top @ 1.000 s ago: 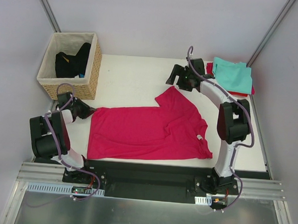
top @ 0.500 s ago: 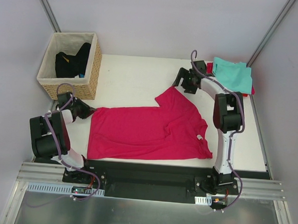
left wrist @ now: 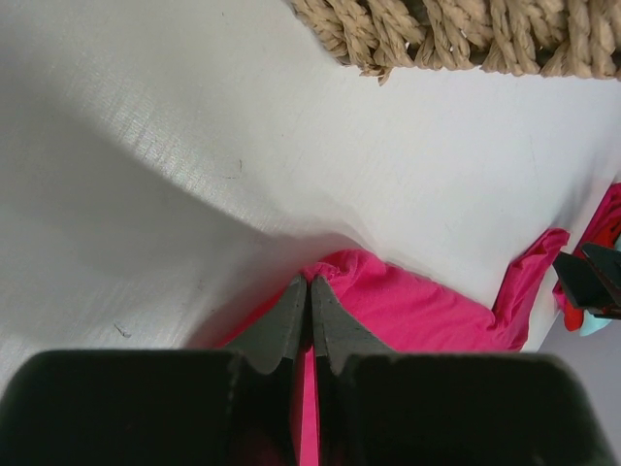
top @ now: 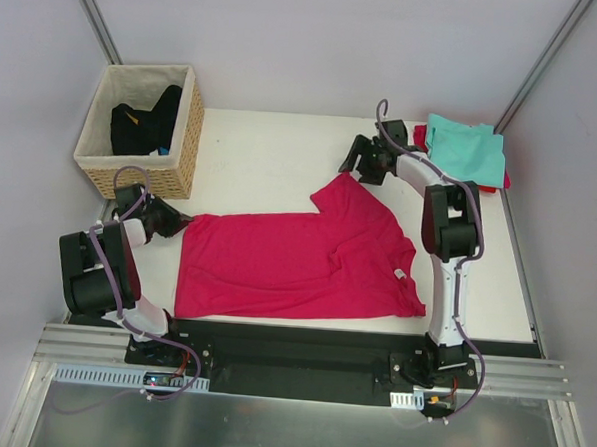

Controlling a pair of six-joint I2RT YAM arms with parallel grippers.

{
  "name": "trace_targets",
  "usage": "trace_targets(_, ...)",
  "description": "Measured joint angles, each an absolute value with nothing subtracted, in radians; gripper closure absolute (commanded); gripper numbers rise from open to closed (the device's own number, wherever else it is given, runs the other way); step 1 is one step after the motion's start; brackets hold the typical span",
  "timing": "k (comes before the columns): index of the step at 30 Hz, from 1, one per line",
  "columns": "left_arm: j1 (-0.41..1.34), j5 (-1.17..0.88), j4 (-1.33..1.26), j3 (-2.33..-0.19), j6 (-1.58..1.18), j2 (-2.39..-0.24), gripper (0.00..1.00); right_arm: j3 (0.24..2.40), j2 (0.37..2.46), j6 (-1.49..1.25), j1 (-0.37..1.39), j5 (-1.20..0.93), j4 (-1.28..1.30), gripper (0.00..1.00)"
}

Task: Fold and stack the t-shirts

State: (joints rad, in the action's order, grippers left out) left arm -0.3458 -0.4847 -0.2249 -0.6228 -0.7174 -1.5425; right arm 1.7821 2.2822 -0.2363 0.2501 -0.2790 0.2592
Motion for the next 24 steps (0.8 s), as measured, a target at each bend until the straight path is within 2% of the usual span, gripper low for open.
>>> trace_targets(4,-0.346,-0.485,-0.225,-0.623,-0.717,-1.542,1.0,1.784,2.289,-0.245,0.265,-0.292,0.253,0.32)
trace_targets(10,-0.346,-0.485,-0.225,-0.623,-0.718,-1.542,1.0,1.784,2.302,-0.252,0.286,-0.307,0.239,0.57)
trace_targets(12,-0.346,-0.485,-0.225,-0.623,-0.718,-1.542,1.0,1.784,2.309,-0.257,0.289,-0.315,0.238,0.61)
trace_targets(18,-0.346,-0.484,-0.223,-0.623,-0.718,-1.542,1.0,1.784,2.319,-0.261,0.292,-0.324,0.238,0.84)
trace_targets(21,-0.346,-0.484,-0.223,-0.623,-0.718,-1.542,1.0,1.784,2.323,-0.26,0.292,-0.324,0.243,1.0)
trace_targets(24,-0.346,-0.484,-0.223,-0.623,-0.718,-1.542,1.0,1.784,2.325,-0.258,0.292,-0.319,0.245,0.99)
